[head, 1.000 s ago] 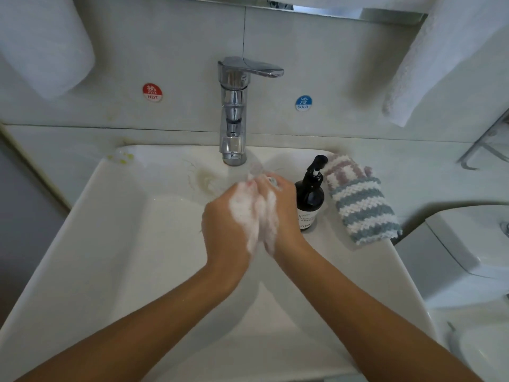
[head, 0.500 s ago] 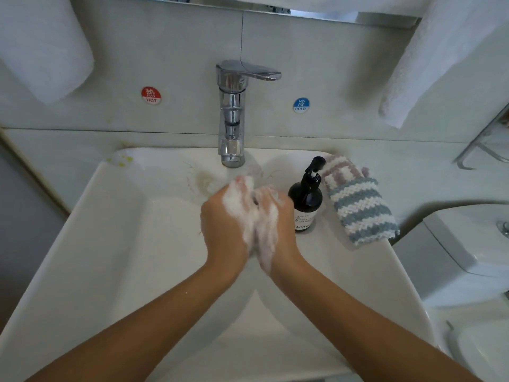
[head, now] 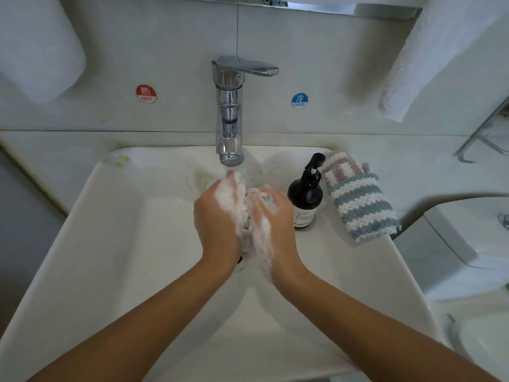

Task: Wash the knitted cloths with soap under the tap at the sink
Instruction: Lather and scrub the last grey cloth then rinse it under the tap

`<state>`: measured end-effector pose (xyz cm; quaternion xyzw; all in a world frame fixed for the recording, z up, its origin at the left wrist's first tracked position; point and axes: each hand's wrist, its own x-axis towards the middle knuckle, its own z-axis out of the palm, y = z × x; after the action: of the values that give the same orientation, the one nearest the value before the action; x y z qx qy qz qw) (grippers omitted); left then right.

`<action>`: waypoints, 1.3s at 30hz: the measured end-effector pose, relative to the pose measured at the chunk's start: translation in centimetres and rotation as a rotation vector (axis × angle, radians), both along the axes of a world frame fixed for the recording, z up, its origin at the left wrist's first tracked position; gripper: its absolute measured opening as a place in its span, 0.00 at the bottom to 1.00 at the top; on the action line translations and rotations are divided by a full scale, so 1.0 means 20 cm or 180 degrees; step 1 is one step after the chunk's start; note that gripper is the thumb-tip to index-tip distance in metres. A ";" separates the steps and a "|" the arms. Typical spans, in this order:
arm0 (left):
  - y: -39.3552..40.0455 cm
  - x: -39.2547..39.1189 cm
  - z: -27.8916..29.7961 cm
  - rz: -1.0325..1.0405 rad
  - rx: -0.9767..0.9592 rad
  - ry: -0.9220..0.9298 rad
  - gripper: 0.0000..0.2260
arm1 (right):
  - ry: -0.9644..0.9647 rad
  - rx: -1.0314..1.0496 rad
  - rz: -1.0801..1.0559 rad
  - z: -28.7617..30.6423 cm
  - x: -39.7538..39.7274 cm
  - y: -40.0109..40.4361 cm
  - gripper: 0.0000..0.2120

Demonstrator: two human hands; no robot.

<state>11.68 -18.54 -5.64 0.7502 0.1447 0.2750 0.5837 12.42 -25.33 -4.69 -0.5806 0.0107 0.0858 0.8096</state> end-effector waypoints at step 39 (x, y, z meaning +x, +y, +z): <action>0.10 -0.04 0.08 0.0042 0.0755 -0.0042 0.21 | -0.3098 -0.2423 -0.1430 0.56 0.41 -0.05 0.11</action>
<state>10.86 -16.63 -4.00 0.8112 0.1121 0.2990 0.4899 20.64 -26.30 6.43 -0.7826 -0.2062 -0.3675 0.4582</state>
